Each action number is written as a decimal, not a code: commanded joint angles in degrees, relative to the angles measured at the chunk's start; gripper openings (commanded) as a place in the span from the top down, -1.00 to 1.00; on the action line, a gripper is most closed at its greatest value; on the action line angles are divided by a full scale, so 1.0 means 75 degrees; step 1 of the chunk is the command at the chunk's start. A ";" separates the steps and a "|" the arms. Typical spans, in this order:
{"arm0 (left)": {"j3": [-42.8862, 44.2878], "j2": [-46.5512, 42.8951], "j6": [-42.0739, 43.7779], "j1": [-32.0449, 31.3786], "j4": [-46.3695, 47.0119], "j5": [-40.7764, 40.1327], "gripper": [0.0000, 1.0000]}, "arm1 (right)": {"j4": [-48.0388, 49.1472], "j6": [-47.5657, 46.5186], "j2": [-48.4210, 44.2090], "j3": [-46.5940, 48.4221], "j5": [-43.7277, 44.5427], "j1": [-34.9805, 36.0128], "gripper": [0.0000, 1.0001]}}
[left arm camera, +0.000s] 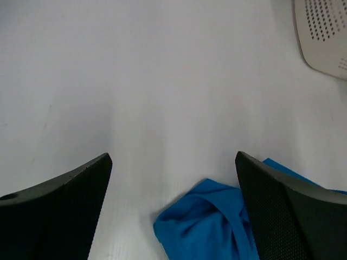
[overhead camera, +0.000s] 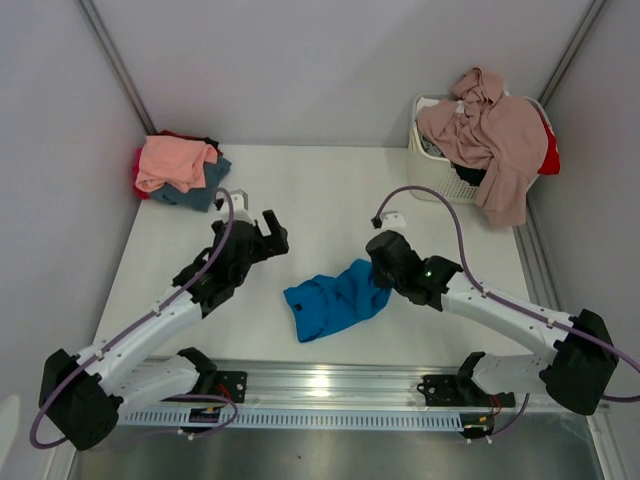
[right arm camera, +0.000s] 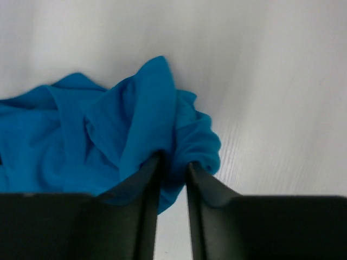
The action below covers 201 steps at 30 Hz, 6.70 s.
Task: Fold and stack the t-shirts
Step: Move the tshirt to the center of the board, then flatten out the tshirt
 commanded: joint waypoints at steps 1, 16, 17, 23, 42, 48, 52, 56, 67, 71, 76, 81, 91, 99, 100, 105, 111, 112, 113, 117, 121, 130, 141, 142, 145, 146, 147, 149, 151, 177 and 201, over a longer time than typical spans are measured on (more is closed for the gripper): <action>0.0186 0.0415 -0.0290 0.0030 0.0468 0.1401 -0.99 | -0.0119 0.0579 -0.0113 -0.0095 0.0691 0.0008 0.36; -0.0352 0.2373 -0.1017 -0.0381 0.0398 0.4604 -0.83 | -0.0189 -0.0054 0.0485 0.0373 0.1347 0.0008 -0.23; -0.0399 0.2373 -0.1098 -0.0381 0.0363 0.4557 -0.83 | -0.0200 -0.0054 0.0496 0.0362 0.1359 0.0019 -0.24; -0.0786 0.2338 -0.1368 -0.0381 -0.0070 0.3890 -0.81 | -0.0282 -0.0124 0.0497 0.0362 0.1441 0.0019 -0.25; -0.1279 0.2115 -0.1263 -0.0381 -0.0071 0.4451 0.69 | -0.0025 -0.0019 0.0531 0.0010 0.1359 0.0008 0.71; -0.0975 0.1835 -0.1064 -0.0381 -0.0561 0.3948 0.99 | -0.0048 0.0016 0.0485 0.0022 0.1500 0.0019 1.00; 0.0087 0.1354 -0.0726 -0.0381 -0.1592 0.2660 0.99 | 0.0022 -0.0054 0.0403 0.0057 0.1769 0.0008 1.00; 0.1131 0.0886 -0.0268 -0.0357 -0.2634 0.1162 0.99 | 0.0116 -0.0183 0.0379 0.0092 0.2167 -0.0051 1.00; 0.0949 0.0791 -0.0231 -0.0322 -0.2393 0.1671 0.99 | 0.1413 -0.0112 0.0159 -0.0563 -0.1446 -0.0250 -0.81; 0.0690 0.0732 -0.0338 -0.0334 -0.2168 0.1884 0.99 | 0.1709 -0.0276 -0.0019 -0.0775 -0.2062 -0.0227 -0.99; 0.0713 0.0662 -0.0150 -0.0334 -0.2203 0.1873 0.99 | 0.1931 -0.0476 0.0448 -0.0483 -0.2086 -0.0332 -0.99; 0.0655 0.0615 -0.0162 -0.0334 -0.2157 0.1966 0.99 | 0.2669 -0.0359 0.1339 -0.0225 -0.2729 -0.0356 -0.83; 0.0561 0.0486 -0.0068 -0.0334 -0.2250 0.2001 0.99 | 0.3421 -0.0897 0.3120 0.1015 -0.2555 -0.0285 -0.42; 0.0490 0.0346 0.0073 -0.0334 -0.2321 0.2037 0.99 | 0.3281 -0.1097 0.4187 0.2165 -0.2531 -0.0040 -0.13; 0.0479 0.0334 0.0084 -0.0334 -0.2332 0.2048 0.99 | 0.3257 -0.1109 0.4397 0.2259 -0.2520 -0.0005 -0.12; 0.0467 0.0299 0.0154 -0.0334 -0.2332 0.2060 0.99 | 0.3116 -0.1132 0.4808 0.2658 -0.2473 0.0183 0.06; 0.0467 0.0299 0.0283 -0.0334 -0.2309 0.2060 0.99 | 0.2941 -0.1120 0.4973 0.2846 -0.2227 0.0207 0.72; 0.0467 0.0310 0.0295 -0.0334 -0.2309 0.2072 0.99 | 0.2905 -0.1120 0.4973 0.2881 -0.2134 0.0230 0.84; 0.0467 0.0334 0.0307 -0.0334 -0.2297 0.2095 0.99 | 0.2882 -0.1109 0.4985 0.2881 -0.2075 0.0230 0.96; 0.0491 0.0416 0.0307 -0.0334 -0.2215 0.2142 0.99 | 0.2776 -0.1109 0.4926 0.2905 -0.1934 0.0230 1.00; 0.0514 0.0463 0.0307 -0.0334 -0.2192 0.2130 0.99 | 0.2647 -0.1214 0.4763 0.2916 -0.1735 0.0242 1.00; 0.1227 0.0276 0.0925 -0.0276 -0.2729 0.0694 0.99 | 0.1805 -0.1577 0.4095 0.3139 -0.0392 0.0207 1.00; 0.3455 -0.0579 0.2040 0.2279 -0.3704 -0.0621 0.99 | -0.0306 -0.1705 0.0900 0.3374 0.3184 -0.1947 1.00; 0.3514 -0.0638 0.2065 0.2395 -0.3703 -0.0832 0.99 | -0.0318 -0.1753 0.0674 0.3292 0.3385 -0.2298 1.00; 0.3585 -0.0849 0.2065 0.2513 -0.3692 -0.1338 0.99 | -0.0201 -0.1906 -0.0123 0.2894 0.4041 -0.2558 1.00; 0.3585 -0.0919 0.2065 0.2525 -0.3634 -0.1373 0.99 | -0.0154 -0.1906 -0.0264 0.2754 0.4136 -0.2605 1.00; 0.3480 -0.0978 0.2065 0.2526 -0.3564 -0.1339 0.99 | -0.0119 -0.1906 -0.0370 0.2683 0.4137 -0.2629 1.00; 0.3433 -0.1002 0.2007 0.2526 -0.3446 -0.1257 0.99 | -0.0072 -0.1883 -0.0488 0.2589 0.4183 -0.2688 1.00; 0.3444 -0.0967 0.1843 0.2526 -0.3492 -0.1117 0.99 | -0.0072 -0.1836 -0.0430 0.2588 0.4288 -0.2711 1.00; 0.2226 -0.1363 0.1068 0.2994 -0.1971 0.0491 0.99 | 0.0559 -0.1318 -0.1694 0.2109 0.3305 -0.3742 1.00; 0.1124 -0.2186 0.0916 0.2983 -0.1502 0.2632 0.99 | 0.0034 -0.0933 -0.1273 0.2002 0.2754 -0.3871 0.30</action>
